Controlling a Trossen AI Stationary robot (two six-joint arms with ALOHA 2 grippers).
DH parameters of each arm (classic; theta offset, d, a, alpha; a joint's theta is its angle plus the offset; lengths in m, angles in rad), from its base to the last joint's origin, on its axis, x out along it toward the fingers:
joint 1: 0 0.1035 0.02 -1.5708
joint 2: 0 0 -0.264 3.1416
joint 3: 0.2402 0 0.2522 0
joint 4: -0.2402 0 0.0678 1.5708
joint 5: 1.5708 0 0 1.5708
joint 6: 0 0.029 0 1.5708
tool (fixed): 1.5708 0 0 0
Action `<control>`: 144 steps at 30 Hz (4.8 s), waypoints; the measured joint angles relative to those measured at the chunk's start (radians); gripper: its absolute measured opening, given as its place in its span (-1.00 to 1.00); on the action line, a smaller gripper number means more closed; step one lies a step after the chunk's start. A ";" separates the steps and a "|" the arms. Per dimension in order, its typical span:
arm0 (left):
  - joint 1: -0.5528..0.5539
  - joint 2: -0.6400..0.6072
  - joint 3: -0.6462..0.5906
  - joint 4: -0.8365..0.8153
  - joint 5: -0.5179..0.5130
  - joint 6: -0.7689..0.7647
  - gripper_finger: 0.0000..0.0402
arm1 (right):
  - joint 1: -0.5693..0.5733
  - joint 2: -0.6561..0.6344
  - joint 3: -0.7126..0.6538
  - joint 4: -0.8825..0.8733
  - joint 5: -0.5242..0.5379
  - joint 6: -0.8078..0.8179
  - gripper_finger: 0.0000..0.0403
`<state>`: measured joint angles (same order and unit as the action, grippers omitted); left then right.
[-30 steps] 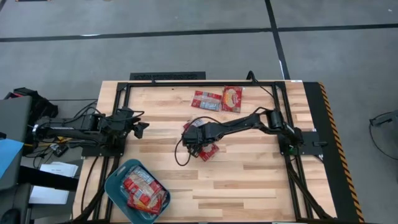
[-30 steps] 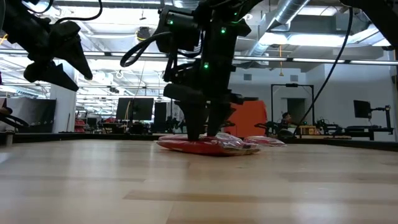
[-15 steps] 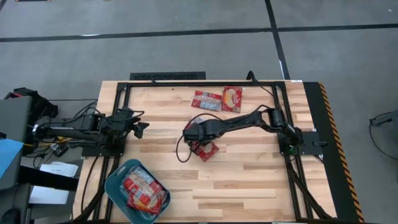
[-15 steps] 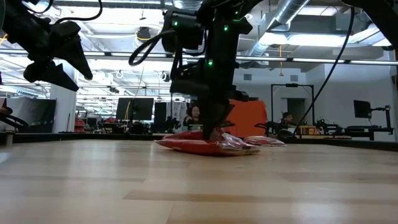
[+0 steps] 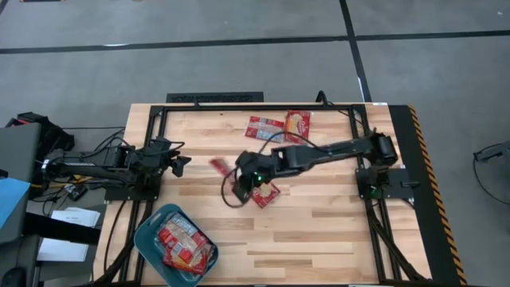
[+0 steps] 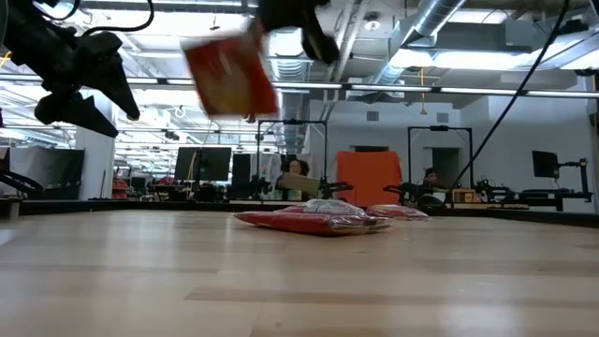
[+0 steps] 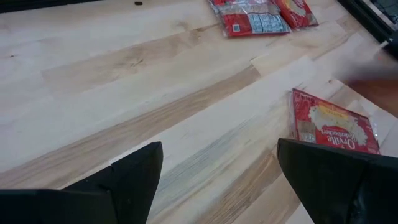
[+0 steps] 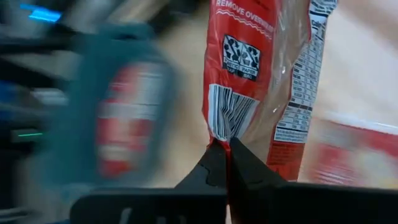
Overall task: Sort popcorn bags into baskets
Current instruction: Put the red popcorn pack into the blue bin
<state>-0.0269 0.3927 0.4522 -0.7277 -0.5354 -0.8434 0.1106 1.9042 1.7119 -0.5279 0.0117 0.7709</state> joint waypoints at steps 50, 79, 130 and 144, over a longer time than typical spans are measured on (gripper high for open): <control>0.000 0.003 0.001 0.000 -0.013 0.026 0.52 | 0.083 0.780 0.627 0.612 -0.525 0.275 -0.44; 0.000 0.003 0.000 0.000 -0.016 0.028 0.52 | -0.016 0.318 0.627 -0.718 0.005 -0.332 -0.40; 0.000 0.004 0.000 -0.001 0.002 0.007 0.52 | -0.106 0.191 -0.248 -0.183 -0.093 -0.063 -0.94; 0.000 0.004 0.000 -0.001 -0.013 -0.008 0.52 | -0.063 0.187 0.021 -0.223 -0.093 -0.080 -0.98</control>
<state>-0.0265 0.3965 0.4526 -0.7284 -0.5482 -0.8512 0.0473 2.0911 1.7328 -0.7508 -0.0811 0.6912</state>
